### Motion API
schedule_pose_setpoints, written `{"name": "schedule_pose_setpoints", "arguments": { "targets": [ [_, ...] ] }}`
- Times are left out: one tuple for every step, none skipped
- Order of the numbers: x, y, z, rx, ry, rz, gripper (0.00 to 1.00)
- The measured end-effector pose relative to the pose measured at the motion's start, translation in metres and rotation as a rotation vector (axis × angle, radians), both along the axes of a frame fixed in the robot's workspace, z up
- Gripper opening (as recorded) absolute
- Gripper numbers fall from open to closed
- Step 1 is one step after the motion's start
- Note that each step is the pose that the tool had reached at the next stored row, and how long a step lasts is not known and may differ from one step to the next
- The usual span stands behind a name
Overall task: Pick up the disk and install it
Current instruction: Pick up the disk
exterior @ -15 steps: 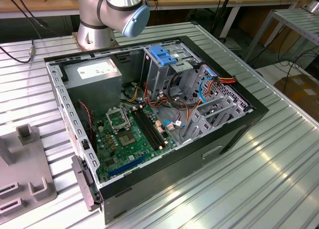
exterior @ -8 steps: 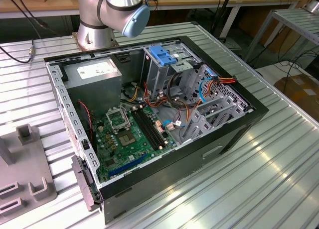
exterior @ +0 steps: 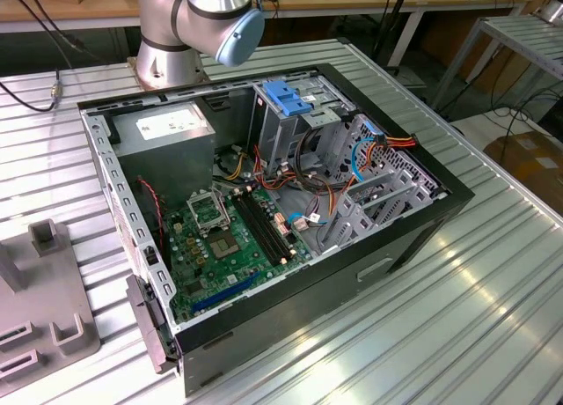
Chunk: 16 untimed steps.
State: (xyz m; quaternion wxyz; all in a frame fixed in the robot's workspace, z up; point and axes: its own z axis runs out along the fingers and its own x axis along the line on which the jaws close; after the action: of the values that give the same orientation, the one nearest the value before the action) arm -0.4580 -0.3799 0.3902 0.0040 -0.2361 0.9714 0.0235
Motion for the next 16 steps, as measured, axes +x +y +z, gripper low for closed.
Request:
{"name": "schedule_pose_setpoints", "arguments": {
  "targets": [
    [0.0000, 0.0000, 0.0000, 0.0000, 0.0001, 0.017, 0.10],
    [0.0000, 0.0000, 0.0000, 0.0000, 0.0001, 0.032, 0.10],
    [0.0000, 0.0000, 0.0000, 0.0000, 0.0000, 0.051, 0.10],
    [0.0000, 0.0000, 0.0000, 0.0000, 0.0000, 0.068, 0.10],
    [0.0000, 0.0000, 0.0000, 0.0000, 0.0000, 0.100, 0.10],
    [0.0000, 0.0000, 0.0000, -0.0001, 0.0001, 0.121, 0.10],
    [0.0000, 0.0000, 0.0000, 0.0000, 0.0000, 0.137, 0.10],
    [0.0000, 0.0000, 0.0000, 0.0000, 0.0000, 0.155, 0.10],
    [0.0000, 0.0000, 0.0000, 0.0000, 0.0000, 0.172, 0.10],
    [0.0000, 0.0000, 0.0000, 0.0000, 0.0000, 0.191, 0.10],
    [0.0000, 0.0000, 0.0000, 0.0000, 0.0000, 0.207, 0.10],
    [0.0000, 0.0000, 0.0000, 0.0000, 0.0000, 0.227, 0.10],
    [0.0000, 0.0000, 0.0000, 0.0000, 0.0000, 0.245, 0.10],
    [0.0000, 0.0000, 0.0000, 0.0000, 0.0000, 0.264, 0.10],
    [0.0000, 0.0000, 0.0000, 0.0000, 0.0000, 0.283, 0.10],
    [0.0000, 0.0000, 0.0000, 0.0000, 0.0000, 0.306, 0.10]
  ]
}}
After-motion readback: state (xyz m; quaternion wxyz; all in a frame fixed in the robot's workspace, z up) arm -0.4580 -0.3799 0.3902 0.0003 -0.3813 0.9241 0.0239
